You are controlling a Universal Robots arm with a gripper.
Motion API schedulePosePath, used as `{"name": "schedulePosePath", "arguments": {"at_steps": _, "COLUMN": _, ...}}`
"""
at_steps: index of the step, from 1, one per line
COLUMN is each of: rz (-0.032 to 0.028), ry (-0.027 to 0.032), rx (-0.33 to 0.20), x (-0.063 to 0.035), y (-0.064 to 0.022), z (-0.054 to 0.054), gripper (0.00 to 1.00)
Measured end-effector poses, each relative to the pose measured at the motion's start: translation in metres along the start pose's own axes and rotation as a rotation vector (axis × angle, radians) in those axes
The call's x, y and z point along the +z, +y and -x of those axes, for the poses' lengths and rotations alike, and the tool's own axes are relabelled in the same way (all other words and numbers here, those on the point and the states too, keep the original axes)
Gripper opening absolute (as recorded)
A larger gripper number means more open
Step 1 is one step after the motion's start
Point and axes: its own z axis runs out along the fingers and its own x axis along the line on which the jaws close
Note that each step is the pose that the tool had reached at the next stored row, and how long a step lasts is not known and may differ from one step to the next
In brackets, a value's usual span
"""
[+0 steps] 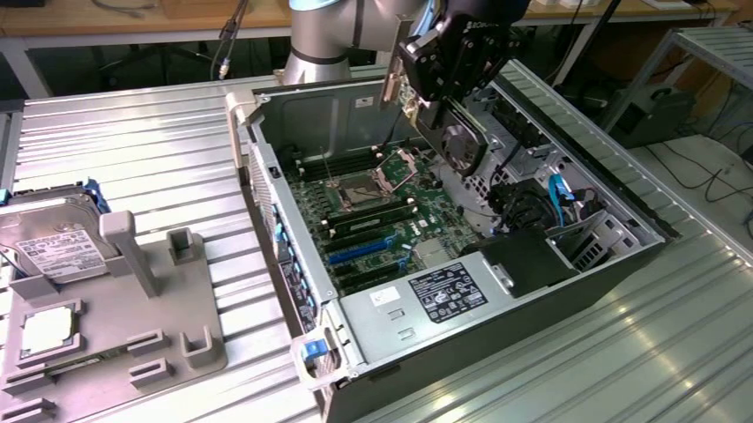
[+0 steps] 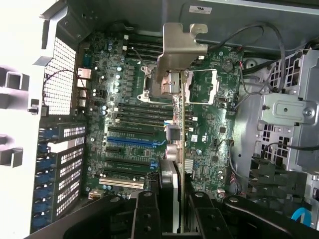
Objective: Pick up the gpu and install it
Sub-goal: 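Insert the gpu into the slot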
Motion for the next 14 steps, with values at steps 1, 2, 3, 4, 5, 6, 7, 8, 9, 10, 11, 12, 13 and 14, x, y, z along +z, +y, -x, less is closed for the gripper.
{"name": "schedulePosePath", "arguments": {"at_steps": 1, "rz": 0.0018, "ry": -0.0002, "rx": -0.003, "x": 0.0000, "y": -0.0006, "z": 0.0000, "gripper": 0.28}}
{"name": "schedulePosePath", "arguments": {"at_steps": 2, "rz": 0.0022, "ry": -0.0001, "rx": -0.007, "x": 0.0000, "y": -0.0008, "z": -0.0002, "gripper": 0.28}}
{"name": "schedulePosePath", "arguments": {"at_steps": 3, "rz": 0.0028, "ry": 0.0000, "rx": -0.011, "x": 0.0000, "y": -0.0012, "z": -0.0004, "gripper": 0.28}}
{"name": "schedulePosePath", "arguments": {"at_steps": 4, "rz": 0.0030, "ry": 0.0001, "rx": -0.016, "x": 0.0000, "y": -0.0012, "z": -0.0005, "gripper": 0.28}}
{"name": "schedulePosePath", "arguments": {"at_steps": 5, "rz": 0.0031, "ry": 0.0007, "rx": -0.029, "x": -0.0001, "y": -0.0013, "z": -0.0005, "gripper": 0.28}}
{"name": "schedulePosePath", "arguments": {"at_steps": 6, "rz": 0.0032, "ry": 0.0009, "rx": -0.038, "x": -0.0001, "y": -0.0014, "z": -0.0005, "gripper": 0.28}}
{"name": "schedulePosePath", "arguments": {"at_steps": 7, "rz": 0.0032, "ry": 0.0012, "rx": -0.044, "x": -0.0001, "y": -0.0015, "z": -0.0005, "gripper": 0.28}}
{"name": "schedulePosePath", "arguments": {"at_steps": 8, "rz": 0.0033, "ry": 0.0015, "rx": -0.051, "x": -0.0001, "y": -0.0016, "z": -0.0005, "gripper": 0.28}}
{"name": "schedulePosePath", "arguments": {"at_steps": 9, "rz": 0.0034, "ry": 0.0017, "rx": -0.058, "x": 0.0000, "y": -0.0017, "z": -0.0005, "gripper": 0.28}}
{"name": "schedulePosePath", "arguments": {"at_steps": 10, "rz": 0.0035, "ry": 0.0021, "rx": -0.070, "x": -0.0001, "y": -0.0021, "z": -0.0006, "gripper": 0.28}}
{"name": "schedulePosePath", "arguments": {"at_steps": 11, "rz": 0.0037, "ry": 0.0024, "rx": -0.078, "x": -0.0001, "y": -0.0025, "z": -0.0007, "gripper": 0.28}}
{"name": "schedulePosePath", "arguments": {"at_steps": 12, "rz": 0.0039, "ry": 0.0025, "rx": -0.084, "x": -0.0001, "y": -0.0027, "z": -0.0007, "gripper": 0.28}}
{"name": "schedulePosePath", "arguments": {"at_steps": 13, "rz": 0.0041, "ry": 0.0028, "rx": -0.090, "x": -0.0001, "y": -0.0029, "z": -0.0007, "gripper": 0.28}}
{"name": "schedulePosePath", "arguments": {"at_steps": 14, "rz": 0.0042, "ry": 0.0029, "rx": -0.096, "x": -0.0001, "y": -0.0032, "z": -0.0008, "gripper": 0.28}}
